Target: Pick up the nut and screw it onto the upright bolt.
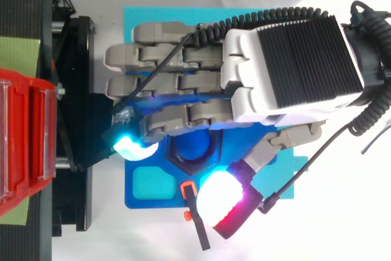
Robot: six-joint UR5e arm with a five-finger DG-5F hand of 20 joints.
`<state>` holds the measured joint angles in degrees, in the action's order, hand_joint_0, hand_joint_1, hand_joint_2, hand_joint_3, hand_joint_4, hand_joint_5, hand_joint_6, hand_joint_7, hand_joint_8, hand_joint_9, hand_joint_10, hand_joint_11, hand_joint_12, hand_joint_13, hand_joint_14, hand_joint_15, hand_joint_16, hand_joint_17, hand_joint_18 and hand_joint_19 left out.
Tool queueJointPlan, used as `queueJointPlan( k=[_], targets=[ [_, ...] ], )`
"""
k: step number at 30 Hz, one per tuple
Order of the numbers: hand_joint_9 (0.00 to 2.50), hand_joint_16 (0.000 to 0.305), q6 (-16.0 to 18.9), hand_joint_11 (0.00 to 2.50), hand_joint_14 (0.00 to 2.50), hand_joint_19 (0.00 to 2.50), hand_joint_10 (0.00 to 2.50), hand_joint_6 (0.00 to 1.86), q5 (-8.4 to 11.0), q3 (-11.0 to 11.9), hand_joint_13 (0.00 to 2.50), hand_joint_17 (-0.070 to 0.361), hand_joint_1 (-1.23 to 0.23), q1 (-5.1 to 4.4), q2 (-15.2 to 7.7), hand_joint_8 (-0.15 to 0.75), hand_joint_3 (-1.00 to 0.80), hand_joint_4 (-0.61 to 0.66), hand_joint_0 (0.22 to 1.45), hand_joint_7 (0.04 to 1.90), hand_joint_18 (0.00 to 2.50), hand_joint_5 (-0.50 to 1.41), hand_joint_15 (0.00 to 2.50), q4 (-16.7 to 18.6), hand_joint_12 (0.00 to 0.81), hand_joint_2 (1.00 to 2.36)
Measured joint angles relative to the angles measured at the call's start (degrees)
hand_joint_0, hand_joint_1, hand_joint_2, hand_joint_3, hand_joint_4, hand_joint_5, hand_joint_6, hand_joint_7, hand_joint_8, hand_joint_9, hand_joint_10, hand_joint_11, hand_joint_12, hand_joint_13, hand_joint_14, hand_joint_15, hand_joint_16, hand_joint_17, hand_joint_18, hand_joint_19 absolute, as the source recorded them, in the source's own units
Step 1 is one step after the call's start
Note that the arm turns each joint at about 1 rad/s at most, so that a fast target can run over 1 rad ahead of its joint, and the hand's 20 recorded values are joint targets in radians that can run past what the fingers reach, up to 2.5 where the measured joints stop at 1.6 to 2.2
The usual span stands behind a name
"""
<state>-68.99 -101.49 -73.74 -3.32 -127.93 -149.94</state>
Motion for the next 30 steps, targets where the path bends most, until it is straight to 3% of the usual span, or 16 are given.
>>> queueJointPlan(
  k=[6, 15, 25, 30],
  targets=[
    [0.31, 0.036, 0.00, 0.00, 0.00, 0.00, 0.00, 0.50, -0.11, 0.00, 0.13, 0.082, -0.14, 0.41, -0.01, 0.253, -0.50, 0.22, 0.48, 0.75, 0.00, -0.18, 0.00, 0.04, 0.308, 1.00],
    [0.38, 0.034, 0.00, 0.00, 0.00, 0.00, 0.00, 0.50, -0.61, 0.01, 0.17, 0.076, -0.15, 1.09, -0.03, 0.261, -0.50, 0.33, 0.48, 0.94, 0.00, -0.12, 0.00, -0.12, 0.294, 1.00],
    [0.50, 0.031, -0.04, 0.00, 0.00, 0.00, 0.00, 0.50, -1.23, 0.00, 0.22, 0.071, -0.09, 1.73, -0.04, 0.267, -0.50, 0.33, 0.49, 1.03, 0.00, -0.07, 0.00, -0.18, 0.285, 1.00],
    [0.64, 0.028, -0.01, 0.00, 0.00, 0.00, 0.00, 0.50, -1.50, 0.00, 0.31, 0.062, -0.12, 2.05, -0.03, 0.268, -0.50, 0.28, 0.50, 1.17, 0.00, -0.03, 0.00, -0.10, 0.269, 1.00]
  ],
)
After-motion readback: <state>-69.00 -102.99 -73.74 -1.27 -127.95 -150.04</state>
